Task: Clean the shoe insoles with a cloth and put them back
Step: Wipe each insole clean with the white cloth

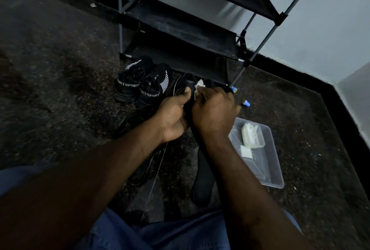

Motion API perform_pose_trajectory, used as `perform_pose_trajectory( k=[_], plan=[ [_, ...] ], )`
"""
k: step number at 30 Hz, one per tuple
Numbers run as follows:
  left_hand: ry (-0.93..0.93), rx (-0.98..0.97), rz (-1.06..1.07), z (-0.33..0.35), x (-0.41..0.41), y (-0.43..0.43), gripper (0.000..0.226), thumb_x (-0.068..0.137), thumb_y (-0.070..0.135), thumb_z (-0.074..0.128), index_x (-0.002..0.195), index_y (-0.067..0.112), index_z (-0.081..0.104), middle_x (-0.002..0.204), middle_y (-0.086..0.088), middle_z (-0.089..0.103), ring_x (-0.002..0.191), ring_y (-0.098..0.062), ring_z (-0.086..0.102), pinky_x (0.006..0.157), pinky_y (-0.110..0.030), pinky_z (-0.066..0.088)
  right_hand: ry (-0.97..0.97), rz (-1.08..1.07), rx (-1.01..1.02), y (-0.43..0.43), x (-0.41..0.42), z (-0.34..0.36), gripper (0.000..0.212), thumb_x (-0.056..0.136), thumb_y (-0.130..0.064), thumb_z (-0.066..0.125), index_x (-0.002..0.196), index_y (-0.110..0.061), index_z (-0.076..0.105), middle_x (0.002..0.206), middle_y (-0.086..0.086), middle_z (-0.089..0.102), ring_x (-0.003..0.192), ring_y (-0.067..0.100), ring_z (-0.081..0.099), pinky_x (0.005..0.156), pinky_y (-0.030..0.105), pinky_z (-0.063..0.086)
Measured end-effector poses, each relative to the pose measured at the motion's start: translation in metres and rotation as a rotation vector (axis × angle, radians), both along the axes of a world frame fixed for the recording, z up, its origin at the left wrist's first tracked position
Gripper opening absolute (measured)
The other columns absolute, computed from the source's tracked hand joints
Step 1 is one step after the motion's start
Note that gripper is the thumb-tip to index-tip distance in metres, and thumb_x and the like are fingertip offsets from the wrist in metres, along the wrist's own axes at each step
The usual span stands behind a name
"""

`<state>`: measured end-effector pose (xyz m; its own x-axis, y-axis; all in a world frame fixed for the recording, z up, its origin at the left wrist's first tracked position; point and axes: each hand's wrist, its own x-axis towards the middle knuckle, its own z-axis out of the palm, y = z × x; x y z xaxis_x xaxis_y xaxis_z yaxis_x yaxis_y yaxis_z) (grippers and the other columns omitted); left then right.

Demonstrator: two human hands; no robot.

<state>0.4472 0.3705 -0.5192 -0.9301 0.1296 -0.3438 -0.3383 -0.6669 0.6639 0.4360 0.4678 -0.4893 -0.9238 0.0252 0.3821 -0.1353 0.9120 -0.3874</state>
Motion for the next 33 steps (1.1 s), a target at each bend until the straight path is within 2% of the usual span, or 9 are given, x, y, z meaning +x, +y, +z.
perform_pose_trajectory(
  k=[4,6,9,11,14,19,24,29,33],
  plan=[
    [0.099,-0.002,-0.074,0.000,-0.002,-0.002,0.030,0.098,0.001,0.037,0.102,0.012,0.064,0.081,0.001,0.071,0.076,-0.012,0.067,0.069,-0.025,0.055,-0.030,0.017,-0.107,0.005,-0.003,0.000,0.030,0.093,-0.029,0.059,0.118,-0.036,0.076,0.110,-0.004,0.071,0.111,0.028,0.058,0.094,0.046,0.043],
    [0.135,-0.025,-0.083,0.003,-0.002,-0.005,0.035,0.094,-0.006,0.033,0.105,0.006,0.063,0.080,-0.002,0.070,0.070,-0.013,0.067,0.063,-0.024,0.054,-0.044,0.043,-0.166,0.008,-0.004,0.000,0.031,0.093,-0.026,0.060,0.118,-0.036,0.076,0.110,-0.004,0.071,0.112,0.026,0.059,0.096,0.047,0.045],
    [0.178,-0.086,-0.079,-0.001,-0.003,-0.008,0.041,0.091,-0.008,0.037,0.121,0.003,0.062,0.092,-0.009,0.064,0.078,-0.018,0.061,0.069,-0.031,0.050,-0.050,0.093,-0.292,0.009,-0.007,-0.003,0.034,0.088,-0.027,0.059,0.115,-0.035,0.077,0.108,-0.004,0.072,0.108,0.025,0.064,0.096,0.050,0.050],
    [0.165,-0.109,-0.057,-0.001,-0.004,-0.009,0.038,0.091,-0.010,0.037,0.108,0.006,0.066,0.085,-0.006,0.066,0.074,-0.016,0.060,0.066,-0.029,0.049,-0.036,0.158,-0.354,0.007,-0.006,-0.006,0.033,0.086,-0.029,0.061,0.114,-0.033,0.078,0.108,-0.006,0.074,0.105,0.022,0.067,0.094,0.048,0.053],
    [0.153,-0.146,-0.033,-0.001,-0.005,-0.010,0.037,0.089,-0.012,0.034,0.094,0.011,0.063,0.072,0.000,0.063,0.068,-0.013,0.055,0.057,-0.024,0.046,-0.001,0.287,-0.246,0.008,0.000,-0.009,0.032,0.086,-0.026,0.061,0.112,-0.034,0.079,0.104,-0.008,0.073,0.102,0.023,0.065,0.090,0.049,0.052],
    [0.195,-0.109,-0.066,0.003,-0.002,-0.005,0.045,0.092,-0.013,0.036,0.128,-0.002,0.061,0.095,-0.009,0.070,0.080,-0.017,0.068,0.068,-0.028,0.057,0.031,0.150,-0.158,0.027,-0.017,-0.003,0.035,0.083,-0.033,0.055,0.109,-0.036,0.080,0.101,-0.004,0.073,0.101,0.028,0.065,0.090,0.050,0.051],
    [0.203,-0.100,-0.047,0.000,-0.005,-0.010,0.039,0.091,-0.012,0.038,0.113,0.004,0.066,0.095,-0.009,0.066,0.085,-0.018,0.065,0.073,-0.028,0.056,0.032,0.287,-0.125,0.022,-0.001,-0.004,0.040,0.082,-0.027,0.054,0.113,-0.031,0.079,0.099,-0.005,0.071,0.100,0.027,0.061,0.086,0.049,0.050],
    [0.181,-0.103,-0.048,0.003,-0.001,-0.002,0.045,0.093,-0.012,0.038,0.130,-0.002,0.061,0.100,-0.012,0.069,0.084,-0.017,0.068,0.073,-0.030,0.056,0.044,0.151,-0.181,0.030,-0.013,-0.002,0.034,0.086,-0.029,0.057,0.112,-0.034,0.079,0.102,-0.006,0.071,0.102,0.027,0.063,0.089,0.047,0.050],
    [0.177,-0.142,-0.052,0.002,-0.001,-0.006,0.042,0.090,-0.013,0.034,0.113,0.005,0.064,0.094,-0.011,0.063,0.083,-0.018,0.061,0.071,-0.028,0.050,0.070,0.334,-0.117,0.021,0.004,-0.010,0.039,0.084,-0.030,0.052,0.113,-0.033,0.078,0.094,-0.007,0.068,0.095,0.025,0.061,0.081,0.048,0.049]
  ],
)
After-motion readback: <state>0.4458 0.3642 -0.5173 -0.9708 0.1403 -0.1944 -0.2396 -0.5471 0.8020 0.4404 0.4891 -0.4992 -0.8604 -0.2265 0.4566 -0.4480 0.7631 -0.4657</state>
